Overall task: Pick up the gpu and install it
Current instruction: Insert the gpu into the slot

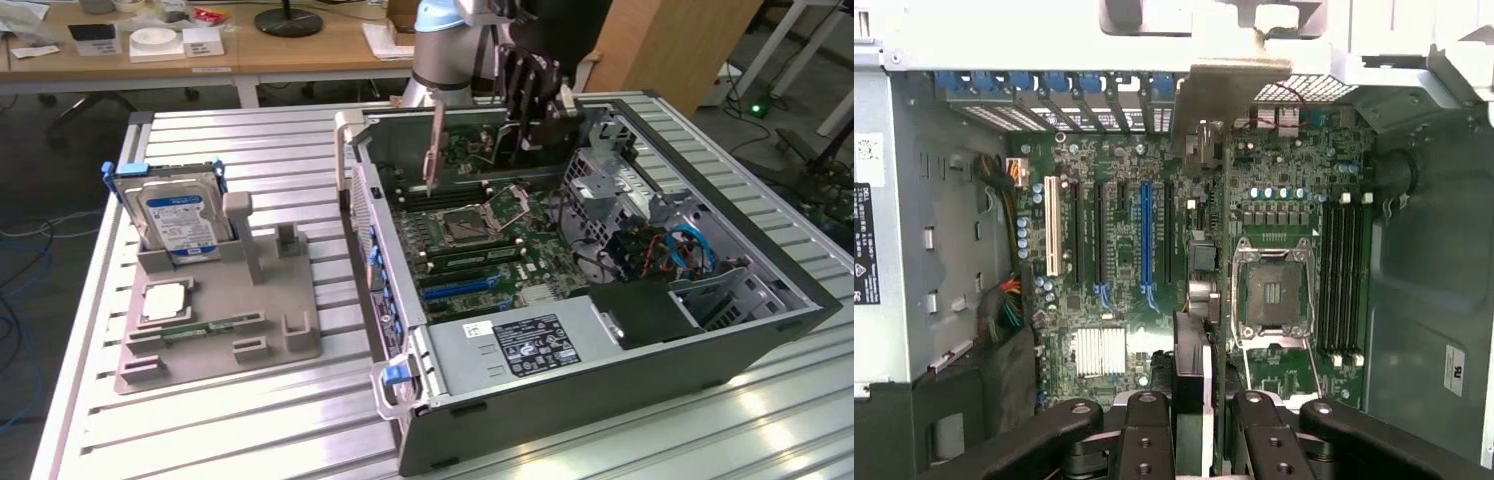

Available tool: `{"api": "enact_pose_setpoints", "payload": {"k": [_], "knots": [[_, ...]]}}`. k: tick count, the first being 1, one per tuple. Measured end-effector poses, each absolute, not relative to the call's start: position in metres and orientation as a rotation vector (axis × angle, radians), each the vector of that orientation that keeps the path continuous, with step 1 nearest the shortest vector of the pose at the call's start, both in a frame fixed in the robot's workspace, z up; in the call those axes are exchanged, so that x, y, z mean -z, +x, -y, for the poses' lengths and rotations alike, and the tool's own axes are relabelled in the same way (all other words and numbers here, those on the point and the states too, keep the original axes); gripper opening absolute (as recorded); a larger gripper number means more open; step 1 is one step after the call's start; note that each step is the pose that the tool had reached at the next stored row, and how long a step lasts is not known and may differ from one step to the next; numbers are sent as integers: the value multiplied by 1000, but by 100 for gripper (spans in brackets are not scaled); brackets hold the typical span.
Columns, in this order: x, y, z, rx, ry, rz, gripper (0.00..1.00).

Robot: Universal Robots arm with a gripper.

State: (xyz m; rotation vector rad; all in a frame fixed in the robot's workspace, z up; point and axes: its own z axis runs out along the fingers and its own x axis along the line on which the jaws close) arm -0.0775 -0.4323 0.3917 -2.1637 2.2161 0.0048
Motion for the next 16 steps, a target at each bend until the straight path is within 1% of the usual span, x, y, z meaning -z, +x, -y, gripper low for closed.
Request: {"api": "enact_pose_setpoints", "payload": {"k": [3,16], "knots": [[-389,-77,434,-20,-2168,-2220,28],[-380,-78,437,-20,-2168,-2219,28]]}}
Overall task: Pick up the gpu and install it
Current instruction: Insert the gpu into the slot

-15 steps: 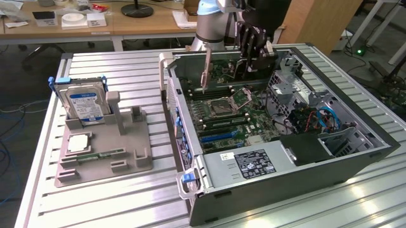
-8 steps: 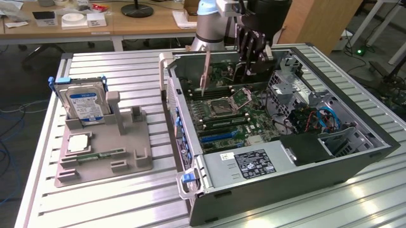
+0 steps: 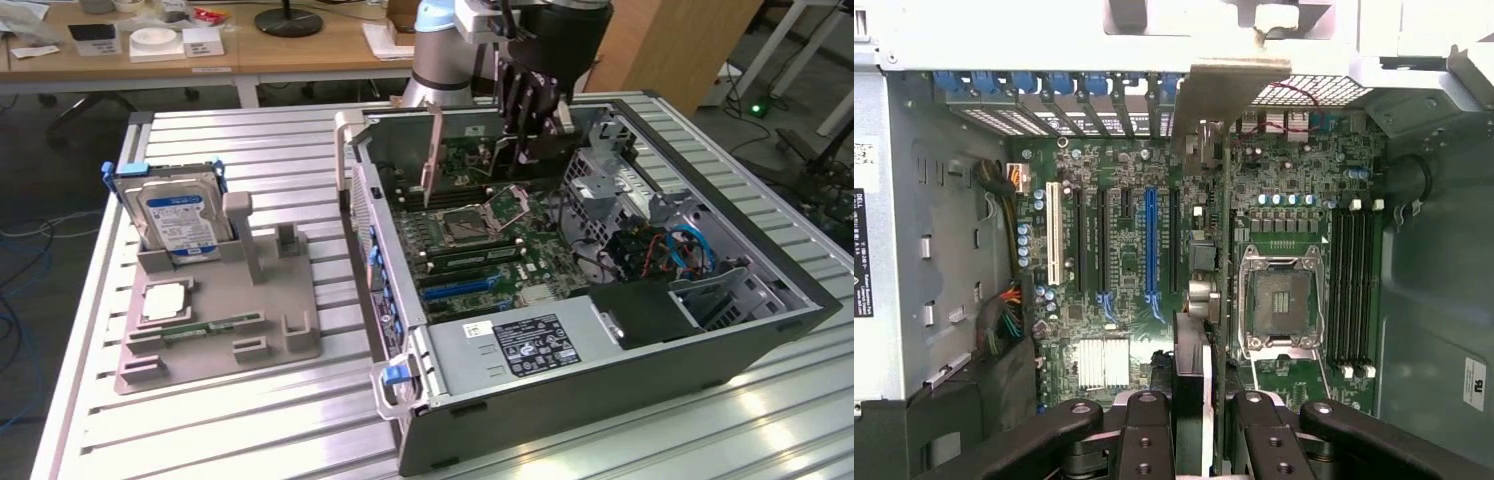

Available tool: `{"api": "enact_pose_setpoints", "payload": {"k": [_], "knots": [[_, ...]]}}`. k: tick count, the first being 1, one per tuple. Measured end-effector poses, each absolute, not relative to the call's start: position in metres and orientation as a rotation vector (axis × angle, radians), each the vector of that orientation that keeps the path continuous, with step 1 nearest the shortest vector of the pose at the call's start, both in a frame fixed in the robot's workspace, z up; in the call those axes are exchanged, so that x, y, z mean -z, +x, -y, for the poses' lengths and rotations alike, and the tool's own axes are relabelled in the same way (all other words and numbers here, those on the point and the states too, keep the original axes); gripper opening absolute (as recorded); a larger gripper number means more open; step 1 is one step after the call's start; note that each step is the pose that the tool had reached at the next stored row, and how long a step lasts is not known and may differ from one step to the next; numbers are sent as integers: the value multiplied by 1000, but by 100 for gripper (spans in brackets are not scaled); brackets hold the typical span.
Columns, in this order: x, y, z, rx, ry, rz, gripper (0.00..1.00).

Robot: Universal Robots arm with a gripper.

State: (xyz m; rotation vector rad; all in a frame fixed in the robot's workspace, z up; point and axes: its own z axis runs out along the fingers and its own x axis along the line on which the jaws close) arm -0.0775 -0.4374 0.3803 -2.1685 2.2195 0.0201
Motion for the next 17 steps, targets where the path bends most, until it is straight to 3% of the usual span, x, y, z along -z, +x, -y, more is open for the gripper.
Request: {"api": "enact_pose_setpoints", "payload": {"k": [17], "knots": [[-373,-75,439,-20,-2182,-2206,28]]}}
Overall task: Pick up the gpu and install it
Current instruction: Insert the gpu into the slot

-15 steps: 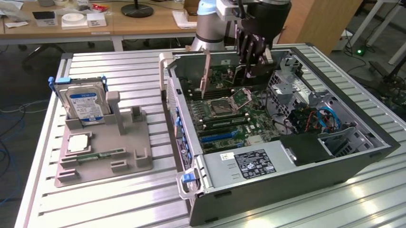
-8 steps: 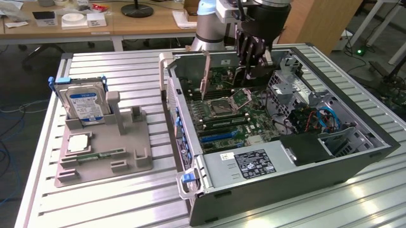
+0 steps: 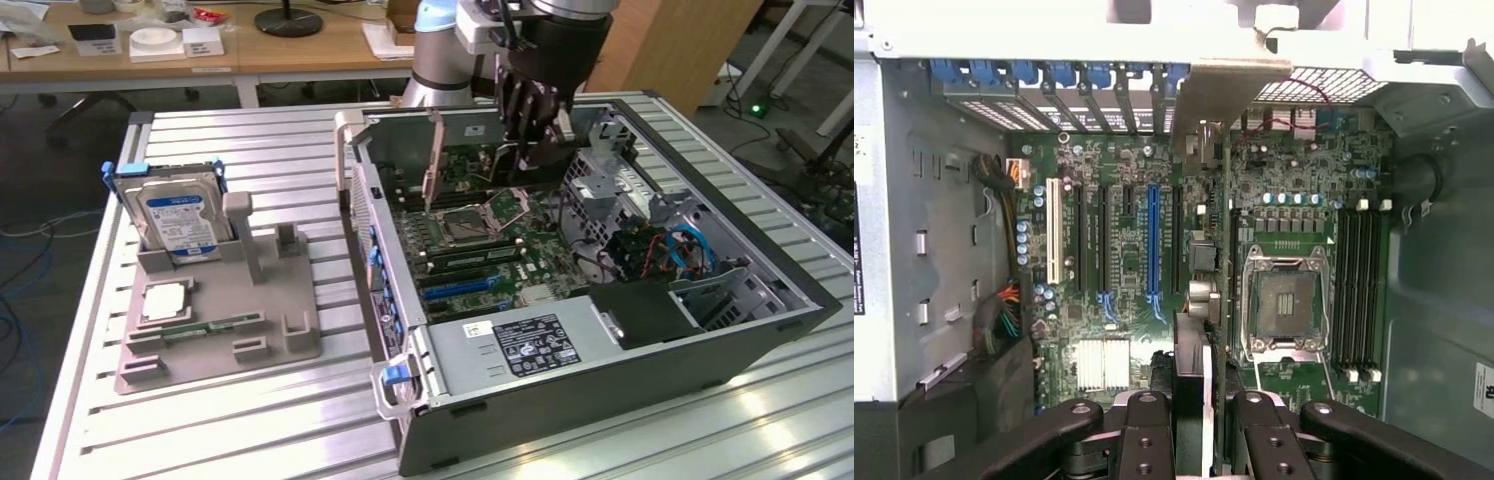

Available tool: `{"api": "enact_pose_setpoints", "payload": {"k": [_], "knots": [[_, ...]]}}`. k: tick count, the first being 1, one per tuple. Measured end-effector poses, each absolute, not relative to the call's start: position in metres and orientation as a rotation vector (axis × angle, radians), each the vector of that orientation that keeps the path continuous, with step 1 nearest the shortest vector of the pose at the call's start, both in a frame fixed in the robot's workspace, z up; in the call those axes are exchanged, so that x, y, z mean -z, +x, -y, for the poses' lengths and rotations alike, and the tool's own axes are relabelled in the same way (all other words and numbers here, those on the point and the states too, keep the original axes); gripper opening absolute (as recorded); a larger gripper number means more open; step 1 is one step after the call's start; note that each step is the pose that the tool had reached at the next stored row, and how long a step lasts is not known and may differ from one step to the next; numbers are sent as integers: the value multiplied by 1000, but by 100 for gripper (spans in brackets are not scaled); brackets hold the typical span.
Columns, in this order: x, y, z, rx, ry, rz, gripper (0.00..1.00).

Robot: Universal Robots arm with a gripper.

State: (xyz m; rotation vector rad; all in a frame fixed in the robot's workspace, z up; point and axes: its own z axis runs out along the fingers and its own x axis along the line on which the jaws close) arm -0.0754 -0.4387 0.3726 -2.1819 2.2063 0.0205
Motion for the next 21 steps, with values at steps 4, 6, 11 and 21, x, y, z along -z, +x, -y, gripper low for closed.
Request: {"api": "enact_pose_setpoints", "payload": {"k": [4,6,11,21], "knots": [[-367,-75,439,-21,-2184,-2204,28],[-364,-75,439,-21,-2185,-2203,28],[-360,-75,439,-21,-2187,-2202,28],[-355,-75,441,-21,-2193,-2195,28]]}}
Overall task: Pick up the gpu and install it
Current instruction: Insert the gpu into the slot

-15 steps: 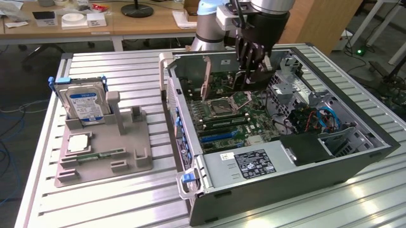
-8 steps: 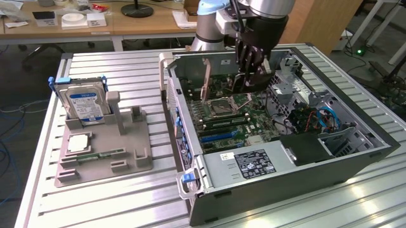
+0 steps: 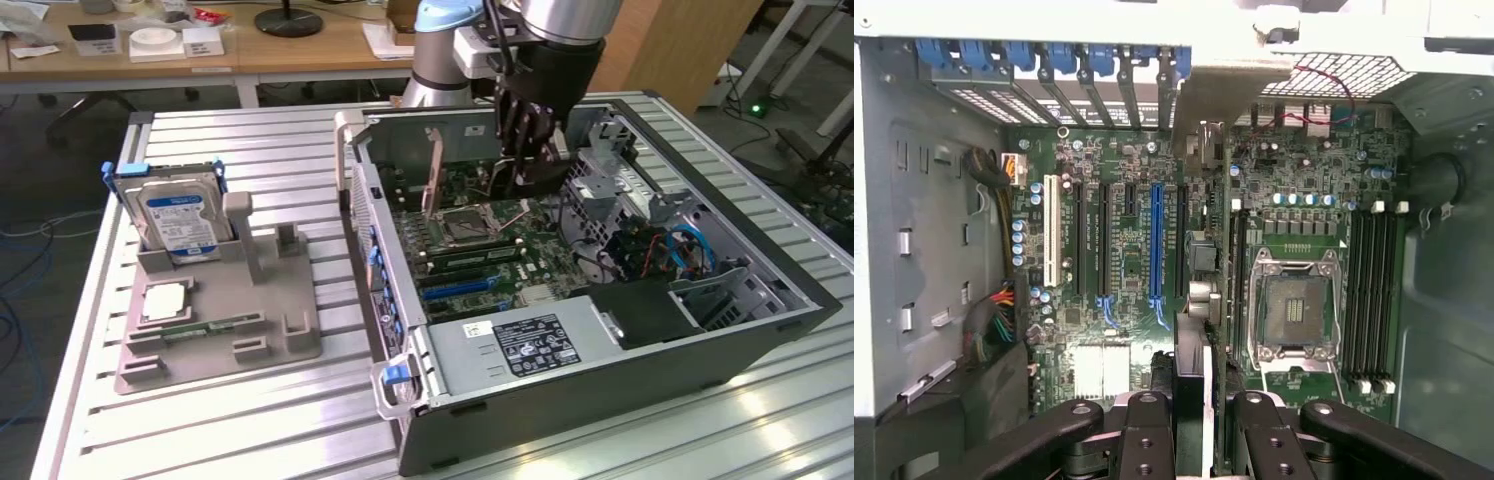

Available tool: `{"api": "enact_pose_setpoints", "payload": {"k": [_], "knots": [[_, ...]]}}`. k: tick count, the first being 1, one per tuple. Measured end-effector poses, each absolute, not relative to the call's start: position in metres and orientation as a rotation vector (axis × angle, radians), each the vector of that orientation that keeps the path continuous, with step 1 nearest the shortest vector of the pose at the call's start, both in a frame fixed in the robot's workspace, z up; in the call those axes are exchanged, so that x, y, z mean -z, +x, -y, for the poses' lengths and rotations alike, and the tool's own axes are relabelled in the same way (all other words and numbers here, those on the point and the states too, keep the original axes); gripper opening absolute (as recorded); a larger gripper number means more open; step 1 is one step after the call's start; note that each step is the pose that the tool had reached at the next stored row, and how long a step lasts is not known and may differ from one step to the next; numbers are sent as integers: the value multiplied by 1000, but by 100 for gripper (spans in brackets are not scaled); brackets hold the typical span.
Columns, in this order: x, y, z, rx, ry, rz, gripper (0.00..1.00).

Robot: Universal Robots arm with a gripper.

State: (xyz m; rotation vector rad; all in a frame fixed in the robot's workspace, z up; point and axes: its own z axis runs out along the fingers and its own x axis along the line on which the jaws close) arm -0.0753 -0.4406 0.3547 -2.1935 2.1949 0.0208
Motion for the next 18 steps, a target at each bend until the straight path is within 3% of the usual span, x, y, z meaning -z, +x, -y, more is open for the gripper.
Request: {"api": "enact_pose_setpoints", "payload": {"k": [18], "knots": [[-341,-75,441,-22,-2200,-2189,28]]}}
